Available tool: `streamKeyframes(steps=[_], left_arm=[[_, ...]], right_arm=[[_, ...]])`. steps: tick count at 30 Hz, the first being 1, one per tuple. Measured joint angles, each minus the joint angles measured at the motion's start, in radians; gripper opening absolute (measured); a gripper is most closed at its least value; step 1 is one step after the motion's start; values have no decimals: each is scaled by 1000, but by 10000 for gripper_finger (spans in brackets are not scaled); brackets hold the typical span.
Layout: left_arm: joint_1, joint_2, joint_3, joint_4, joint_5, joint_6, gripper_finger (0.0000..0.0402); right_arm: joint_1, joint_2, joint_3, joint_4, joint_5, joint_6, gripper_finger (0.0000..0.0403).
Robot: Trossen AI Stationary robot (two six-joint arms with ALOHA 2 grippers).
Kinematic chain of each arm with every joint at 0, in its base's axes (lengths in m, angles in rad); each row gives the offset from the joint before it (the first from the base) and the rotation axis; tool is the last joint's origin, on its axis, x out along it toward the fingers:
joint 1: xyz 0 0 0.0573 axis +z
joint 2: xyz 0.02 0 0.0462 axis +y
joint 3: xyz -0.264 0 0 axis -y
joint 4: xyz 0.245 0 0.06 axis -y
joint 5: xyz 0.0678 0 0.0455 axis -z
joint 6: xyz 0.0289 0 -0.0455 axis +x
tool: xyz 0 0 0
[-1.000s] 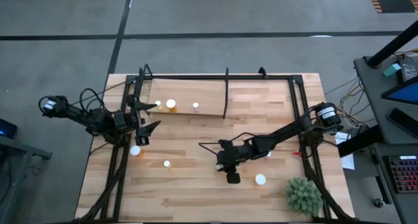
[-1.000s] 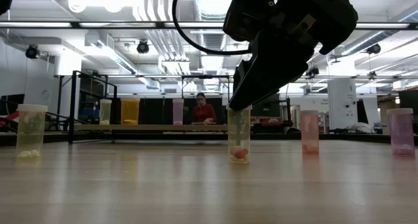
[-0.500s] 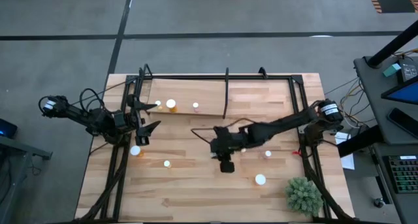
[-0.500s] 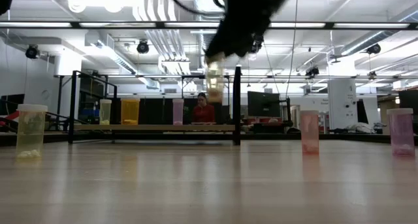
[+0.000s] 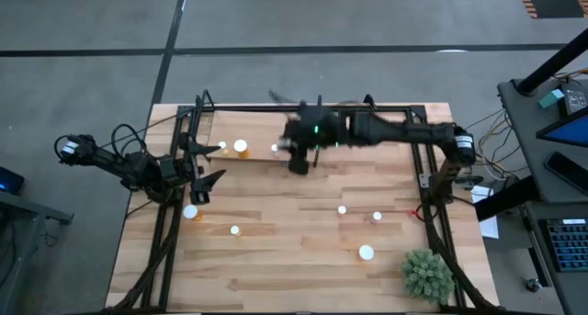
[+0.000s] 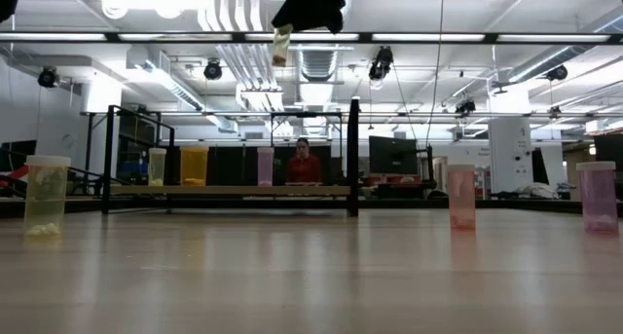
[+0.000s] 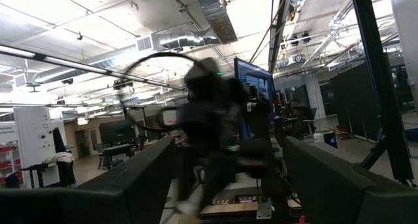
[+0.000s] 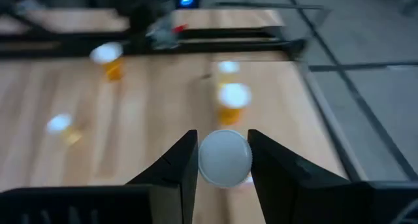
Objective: Pick and place medicine bottles onto shelf by color
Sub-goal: Put the right yellow pill bottle on the shelf
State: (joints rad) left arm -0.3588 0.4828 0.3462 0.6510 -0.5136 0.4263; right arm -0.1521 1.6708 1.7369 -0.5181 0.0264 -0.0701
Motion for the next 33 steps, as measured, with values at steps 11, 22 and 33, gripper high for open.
streamKeyframes(steps=[11,22,33], left_arm=[[0,0,0,19,0,9,267],[0,0,0,21,0,34,267],[0,0,-2,21,0,32,267]], right_arm=[[-153,72,47,213,-211,45,109],[-222,391,422,74,-208,20,109],[-272,574,609,-29,-210,44,109]])
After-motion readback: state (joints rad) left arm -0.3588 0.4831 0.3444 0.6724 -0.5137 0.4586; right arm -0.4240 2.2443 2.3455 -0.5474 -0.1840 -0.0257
